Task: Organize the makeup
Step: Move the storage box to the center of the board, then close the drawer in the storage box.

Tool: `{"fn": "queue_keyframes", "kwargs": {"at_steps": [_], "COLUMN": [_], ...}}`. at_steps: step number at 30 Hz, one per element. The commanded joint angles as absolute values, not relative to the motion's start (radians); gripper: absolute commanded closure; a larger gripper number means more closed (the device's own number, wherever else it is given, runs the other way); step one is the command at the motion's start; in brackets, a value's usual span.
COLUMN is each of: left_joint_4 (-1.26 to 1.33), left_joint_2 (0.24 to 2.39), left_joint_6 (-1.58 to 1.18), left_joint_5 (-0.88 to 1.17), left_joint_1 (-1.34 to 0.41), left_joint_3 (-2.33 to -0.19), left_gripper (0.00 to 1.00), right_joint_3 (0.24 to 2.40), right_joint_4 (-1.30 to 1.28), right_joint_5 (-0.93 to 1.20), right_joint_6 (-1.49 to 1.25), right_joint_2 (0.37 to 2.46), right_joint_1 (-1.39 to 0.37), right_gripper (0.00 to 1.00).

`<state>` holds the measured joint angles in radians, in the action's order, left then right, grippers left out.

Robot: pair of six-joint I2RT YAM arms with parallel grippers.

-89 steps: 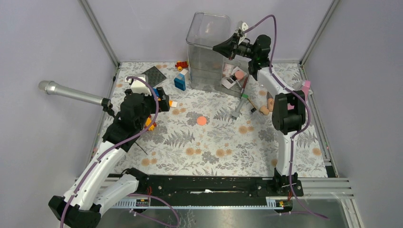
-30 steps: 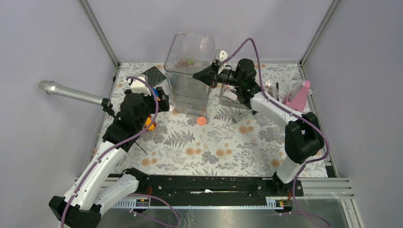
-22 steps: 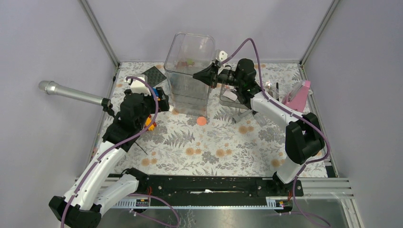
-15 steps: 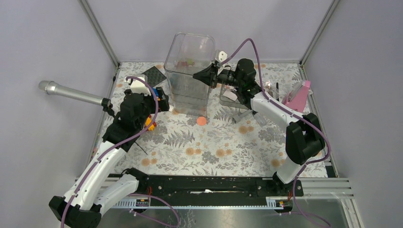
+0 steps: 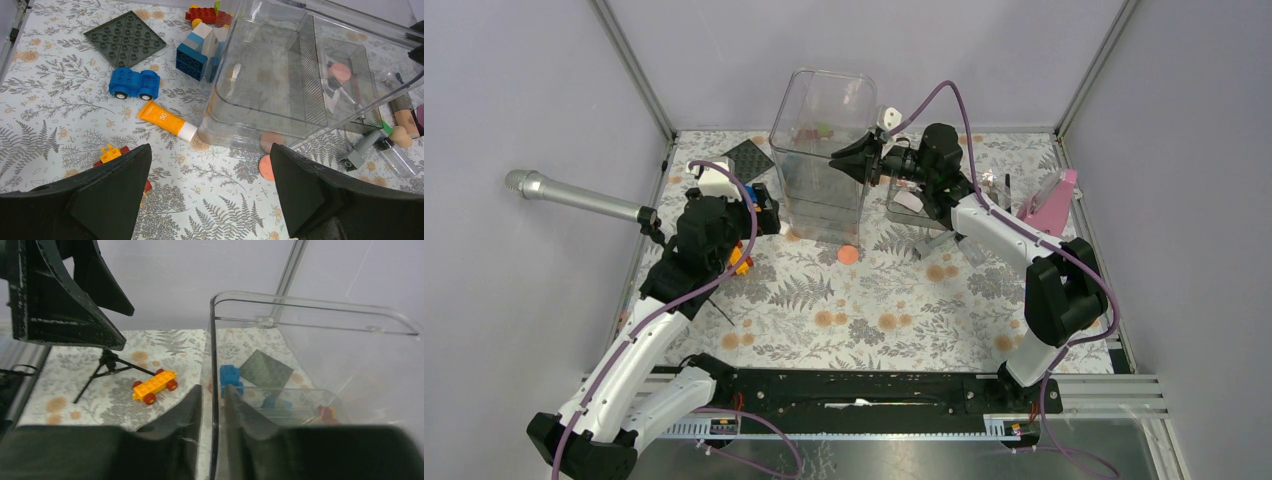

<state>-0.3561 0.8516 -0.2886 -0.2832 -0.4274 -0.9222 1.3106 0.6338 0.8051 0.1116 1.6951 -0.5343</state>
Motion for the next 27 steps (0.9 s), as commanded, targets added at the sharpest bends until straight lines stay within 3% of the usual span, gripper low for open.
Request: {"fn": "queue_keyframes", "kwargs": {"at_steps": [1,4,13,20,23,27], "left_joint_4": [-0.302,-0.304,-0.304,-0.305,-0.306,-0.308], "left_joint_2": [0.842,0.842,0.850,0.858,0.863,0.864], "left_joint_6": [-0.298,-0.295,-0.288,-0.288,-0.287,-0.286], "left_joint_5": [-0.274,-0.277,-0.263,-0.248,-0.247,-0.243], "left_joint_1": [-0.422,-0.421,-0.420,-0.421,-0.420,-0.421], "left_joint_3": [-0.919,-0.919,-0.919,-0.920,-0.920,-0.922], "left_gripper": [0.01,0.01,0.01,0.01,0.01,0.01], "right_joint_3": [1.354,1.395,1.399,1.370,1.413,1.470], "right_joint_4": [0.678,0.674,0.768,0.394,0.208,-0.010], "right_joint_5": [0.795,0.794,0.574,-0.081,-0.264,-0.351], "right_joint_6": [0.094,0.092,-0.147,-0.109,-0.180,-0.332], "right_joint_2": [1.684,1.690,1.637,1.603,1.621,1.665], "right_joint_1": [-0.548,-0.543,-0.467,-0.429,-0.387,-0.297], "right_gripper": [0.62,0.49,0.37,0.36,0.33,0.33]}}
